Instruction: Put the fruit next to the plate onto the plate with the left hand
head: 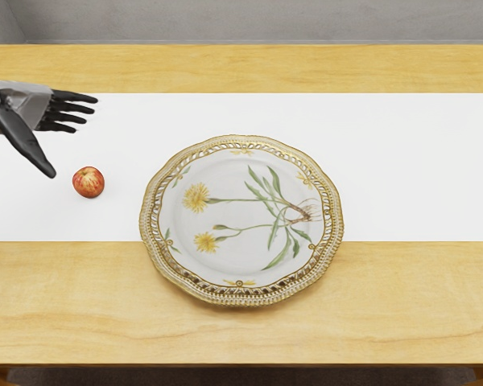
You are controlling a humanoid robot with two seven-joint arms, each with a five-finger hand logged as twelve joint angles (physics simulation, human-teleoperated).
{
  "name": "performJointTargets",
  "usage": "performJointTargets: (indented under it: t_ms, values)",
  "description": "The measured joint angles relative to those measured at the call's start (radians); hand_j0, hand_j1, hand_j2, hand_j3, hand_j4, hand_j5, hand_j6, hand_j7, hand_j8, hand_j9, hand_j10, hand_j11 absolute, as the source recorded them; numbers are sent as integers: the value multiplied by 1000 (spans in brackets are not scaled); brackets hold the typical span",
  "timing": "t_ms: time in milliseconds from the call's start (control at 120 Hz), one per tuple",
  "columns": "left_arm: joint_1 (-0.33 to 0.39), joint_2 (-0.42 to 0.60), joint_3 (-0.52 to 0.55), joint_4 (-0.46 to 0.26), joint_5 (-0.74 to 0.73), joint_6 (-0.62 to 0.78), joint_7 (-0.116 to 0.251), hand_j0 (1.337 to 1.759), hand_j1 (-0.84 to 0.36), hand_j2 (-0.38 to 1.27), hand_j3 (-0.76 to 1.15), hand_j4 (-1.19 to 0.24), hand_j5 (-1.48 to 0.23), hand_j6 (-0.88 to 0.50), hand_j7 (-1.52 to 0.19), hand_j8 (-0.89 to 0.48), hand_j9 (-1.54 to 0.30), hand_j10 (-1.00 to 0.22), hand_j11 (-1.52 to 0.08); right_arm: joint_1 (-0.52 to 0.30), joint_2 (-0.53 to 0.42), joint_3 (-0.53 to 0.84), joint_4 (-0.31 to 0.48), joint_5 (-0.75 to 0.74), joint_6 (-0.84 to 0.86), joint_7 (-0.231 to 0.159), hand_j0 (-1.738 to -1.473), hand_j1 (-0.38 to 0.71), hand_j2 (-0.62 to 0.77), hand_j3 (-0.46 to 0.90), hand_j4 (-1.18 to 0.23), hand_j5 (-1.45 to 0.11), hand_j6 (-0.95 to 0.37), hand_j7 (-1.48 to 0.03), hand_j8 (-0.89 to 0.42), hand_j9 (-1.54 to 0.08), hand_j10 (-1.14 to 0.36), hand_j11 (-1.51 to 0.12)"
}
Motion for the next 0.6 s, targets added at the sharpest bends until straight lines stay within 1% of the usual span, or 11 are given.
performJointTargets:
  t_ms: [83,142,283,358,450,500,533,575,600]
  values:
    - [0,-3,2,7,0,0,0,1658,333,3,0,-17,-19,-18,-19,-17,-19,-17,-19,4,0,0,0,0,-1,0,-1658,-349,0,0,0,0,-1,0,0,0,0,0]
    - [0,-5,2,9,1,0,3,1658,333,3,0,-17,-19,-18,-19,-17,-19,-17,-19,-9,0,0,0,1,-1,0,-1658,-349,0,0,0,0,0,0,0,0,0,0]
    - [-2,-8,1,14,23,0,48,1658,333,3,0,-17,-19,-18,-19,-18,-19,-17,-19,-36,0,0,0,2,-1,0,-1658,-349,0,0,0,0,-1,0,0,0,0,0]
    - [-1,-48,2,14,43,0,68,1658,332,3,0,-17,-19,-18,-19,-18,-19,-17,-19,-41,0,0,0,3,-1,0,-1658,-349,0,0,0,0,-1,0,0,0,0,0]
    - [-5,-72,19,14,54,0,89,1658,315,6,0,-32,-38,-33,-38,-32,-38,-31,-37,-44,0,0,0,3,-1,0,-1658,-349,0,0,0,0,-1,0,-1,0,0,0]
    - [-13,-76,40,14,57,0,93,1658,300,8,0,-44,-54,-45,-54,-45,-54,-44,-54,-45,0,0,0,3,-1,0,-1658,-349,0,0,0,0,-1,0,0,0,0,0]
    - [-38,-85,63,14,57,0,92,1658,286,11,0,-57,-70,-57,-70,-57,-70,-56,-69,-45,0,0,0,3,-1,0,-1658,-349,0,0,0,0,-1,0,0,0,0,0]
    - [-79,-94,103,14,56,4,80,1658,265,14,0,-74,-93,-75,-93,-75,-92,-74,-92,-46,0,0,0,3,-1,0,-1658,-349,0,0,0,0,-1,0,0,0,0,0]
    - [-88,-101,125,14,55,15,73,1658,254,16,0,-83,-104,-84,-104,-83,-104,-82,-104,-46,0,0,0,3,-1,0,-1658,-349,0,0,0,0,-1,0,0,0,0,0]
